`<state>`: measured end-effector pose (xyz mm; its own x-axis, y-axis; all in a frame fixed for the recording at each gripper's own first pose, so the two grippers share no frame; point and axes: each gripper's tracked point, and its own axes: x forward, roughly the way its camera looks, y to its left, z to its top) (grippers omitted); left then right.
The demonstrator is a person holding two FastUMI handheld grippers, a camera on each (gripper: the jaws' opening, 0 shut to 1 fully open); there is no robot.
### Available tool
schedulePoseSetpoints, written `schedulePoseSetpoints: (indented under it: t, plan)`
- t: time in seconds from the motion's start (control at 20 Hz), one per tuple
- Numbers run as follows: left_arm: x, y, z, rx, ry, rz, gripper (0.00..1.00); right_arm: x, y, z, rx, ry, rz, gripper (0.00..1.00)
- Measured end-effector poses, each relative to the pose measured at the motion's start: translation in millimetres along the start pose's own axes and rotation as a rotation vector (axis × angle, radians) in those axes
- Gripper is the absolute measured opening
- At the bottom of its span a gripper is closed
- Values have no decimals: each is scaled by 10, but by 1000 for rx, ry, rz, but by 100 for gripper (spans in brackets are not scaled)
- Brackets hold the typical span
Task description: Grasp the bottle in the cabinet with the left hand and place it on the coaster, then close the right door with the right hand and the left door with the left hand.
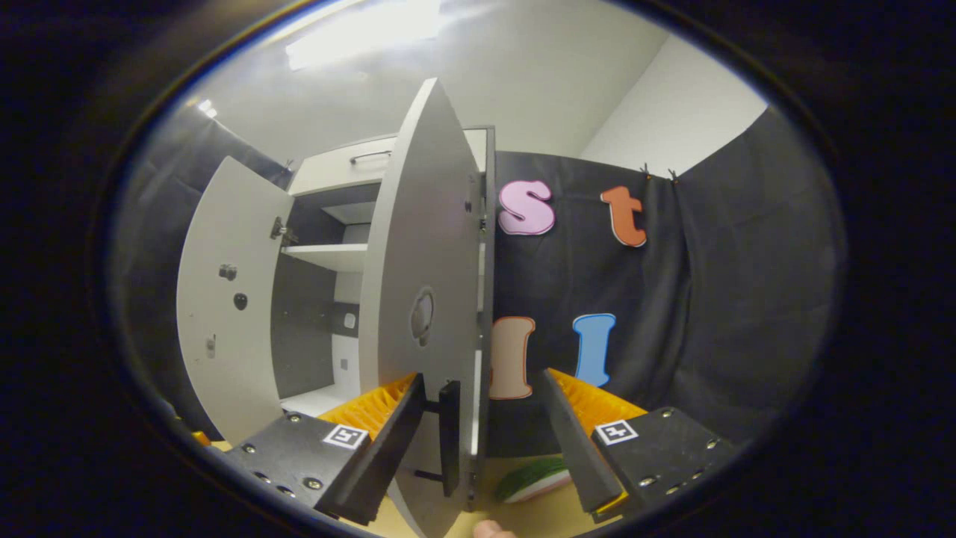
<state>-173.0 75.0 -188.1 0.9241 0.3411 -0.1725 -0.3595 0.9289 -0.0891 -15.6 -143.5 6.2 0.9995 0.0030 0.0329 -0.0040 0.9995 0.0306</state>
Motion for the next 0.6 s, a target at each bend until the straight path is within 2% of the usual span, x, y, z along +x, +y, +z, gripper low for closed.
schedulePoseSetpoints:
  t: [0.35, 0.5, 0.6]
  plan:
    - [100, 478, 105, -7, -8, 89, 97, 221, 607, -29, 11, -6, 72, 95]
    - [192, 709, 207, -20, -21, 132, 98, 303, 945, -85, 31, 10, 130, 92]
    - [246, 857, 281, -18, -32, 157, 93, 373, 1196, -149, 35, 28, 171, 95]
